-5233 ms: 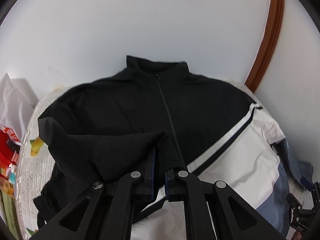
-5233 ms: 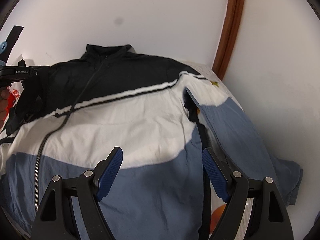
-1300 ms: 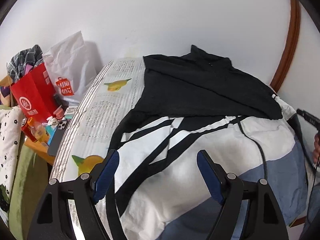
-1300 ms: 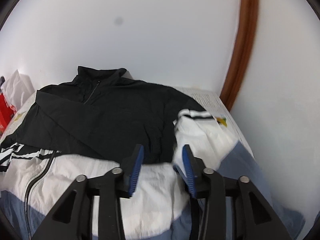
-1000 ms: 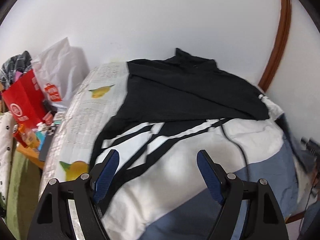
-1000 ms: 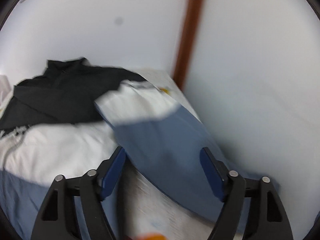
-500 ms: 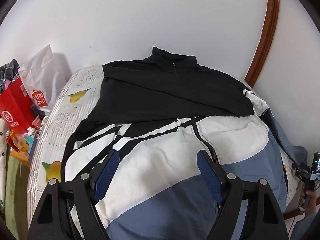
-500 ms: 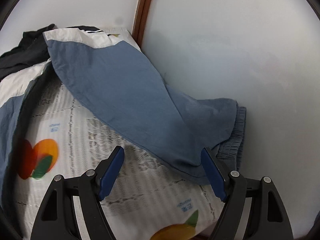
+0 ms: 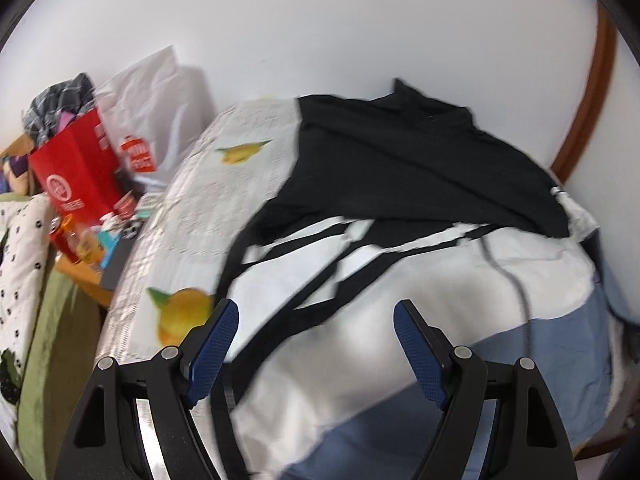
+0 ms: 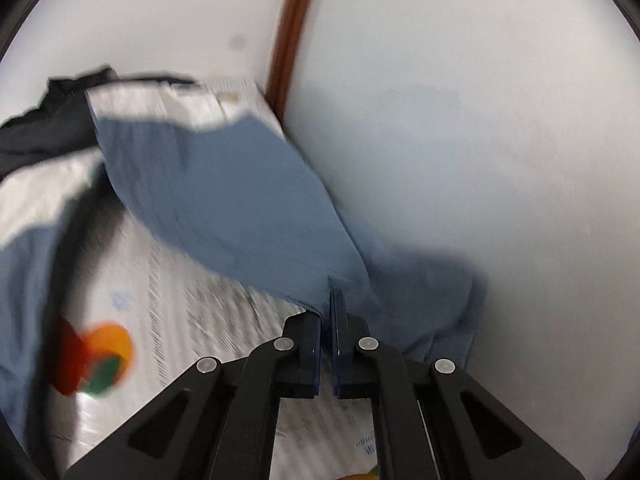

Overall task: Fold large clothes
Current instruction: 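Grasp the blue-grey sleeve cuff with the right gripper and lift it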

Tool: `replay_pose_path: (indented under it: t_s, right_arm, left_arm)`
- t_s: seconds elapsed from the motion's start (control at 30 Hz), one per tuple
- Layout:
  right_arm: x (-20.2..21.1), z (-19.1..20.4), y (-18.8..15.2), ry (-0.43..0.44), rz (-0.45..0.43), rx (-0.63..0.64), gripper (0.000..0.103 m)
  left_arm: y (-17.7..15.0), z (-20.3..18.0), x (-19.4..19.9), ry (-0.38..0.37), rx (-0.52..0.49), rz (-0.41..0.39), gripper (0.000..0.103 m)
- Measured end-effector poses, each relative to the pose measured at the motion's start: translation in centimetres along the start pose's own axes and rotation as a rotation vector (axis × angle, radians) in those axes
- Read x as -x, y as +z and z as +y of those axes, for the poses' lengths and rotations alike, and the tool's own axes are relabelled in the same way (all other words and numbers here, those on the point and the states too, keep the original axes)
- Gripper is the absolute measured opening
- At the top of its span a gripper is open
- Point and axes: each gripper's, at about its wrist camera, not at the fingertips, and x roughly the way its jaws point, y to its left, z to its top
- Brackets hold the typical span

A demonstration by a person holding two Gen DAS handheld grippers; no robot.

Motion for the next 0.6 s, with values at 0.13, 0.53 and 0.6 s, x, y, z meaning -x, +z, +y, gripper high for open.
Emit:
replay_pose_path:
  t_s: [0.13,0.53,0.6]
  right_arm:
    - [2.6,1.1,3.0,0.001,-0.08,-0.009,0.002]
    - [8.4,9.5,14.2,0.029,-0.284,0.012,0.001]
    - [9.2,12.1,16.2,0.065,-0.324,0.033,0.001]
  left_arm:
    - [-0.8,1.8,-1.5,0.016,-0.001,0.031,0.078]
    - [-2.0,4.4,-4.7,0.031,-0.029,0.045,0.078]
    - [-2.1,4.4,-5.2,0.024,-0.031,0.048,0.078]
